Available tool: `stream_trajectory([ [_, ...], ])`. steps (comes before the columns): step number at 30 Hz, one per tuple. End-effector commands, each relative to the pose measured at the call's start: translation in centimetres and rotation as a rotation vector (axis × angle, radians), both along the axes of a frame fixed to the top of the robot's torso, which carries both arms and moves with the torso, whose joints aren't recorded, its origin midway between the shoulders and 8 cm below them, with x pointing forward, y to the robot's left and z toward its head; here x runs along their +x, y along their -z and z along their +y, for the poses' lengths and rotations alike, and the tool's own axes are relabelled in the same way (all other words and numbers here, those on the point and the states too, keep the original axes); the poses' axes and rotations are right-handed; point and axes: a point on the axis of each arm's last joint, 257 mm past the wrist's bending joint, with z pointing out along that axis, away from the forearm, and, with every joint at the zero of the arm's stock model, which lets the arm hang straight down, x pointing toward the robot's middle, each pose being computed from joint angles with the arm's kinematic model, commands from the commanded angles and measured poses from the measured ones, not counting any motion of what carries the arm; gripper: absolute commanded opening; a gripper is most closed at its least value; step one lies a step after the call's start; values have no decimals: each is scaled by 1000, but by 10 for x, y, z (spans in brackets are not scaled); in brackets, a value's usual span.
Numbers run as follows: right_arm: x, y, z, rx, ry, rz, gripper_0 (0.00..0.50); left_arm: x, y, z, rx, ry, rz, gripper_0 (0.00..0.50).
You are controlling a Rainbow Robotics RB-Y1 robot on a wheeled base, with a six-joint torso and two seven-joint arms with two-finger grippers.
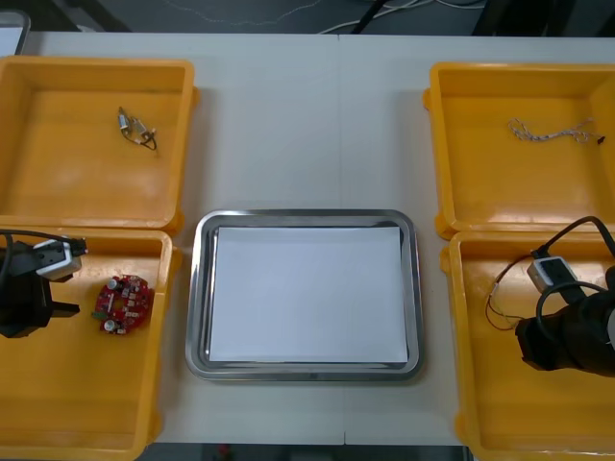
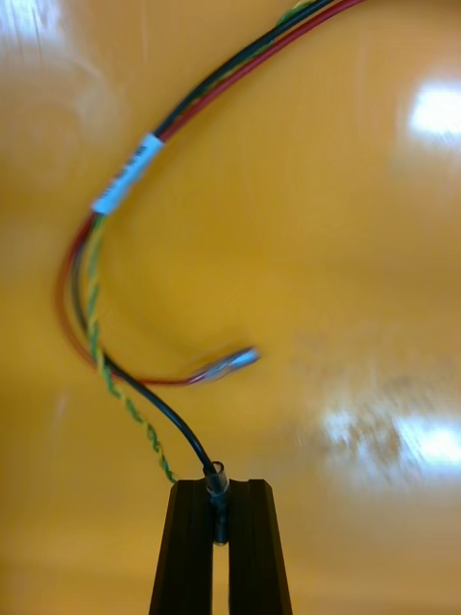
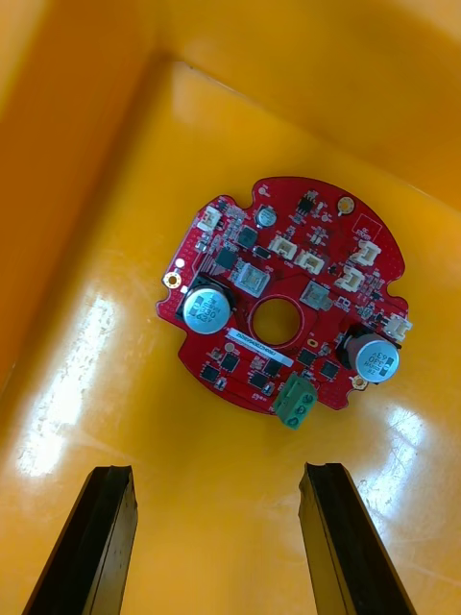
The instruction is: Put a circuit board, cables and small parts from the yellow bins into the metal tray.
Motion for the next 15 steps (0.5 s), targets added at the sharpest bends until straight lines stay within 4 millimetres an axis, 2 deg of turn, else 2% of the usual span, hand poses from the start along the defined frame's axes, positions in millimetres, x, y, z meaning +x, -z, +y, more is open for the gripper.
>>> stream_trajectory([
  [1,-2,-40,-15,-35,-13,-35,0,-8,7,13,88,64,7,500],
  [10,-32,-58,-39,31,42,30,0,-12,19,11,109,77,27,500],
  [15,-42,-54,-48,31,69,44,0,-13,24,8,115,86,26,500],
])
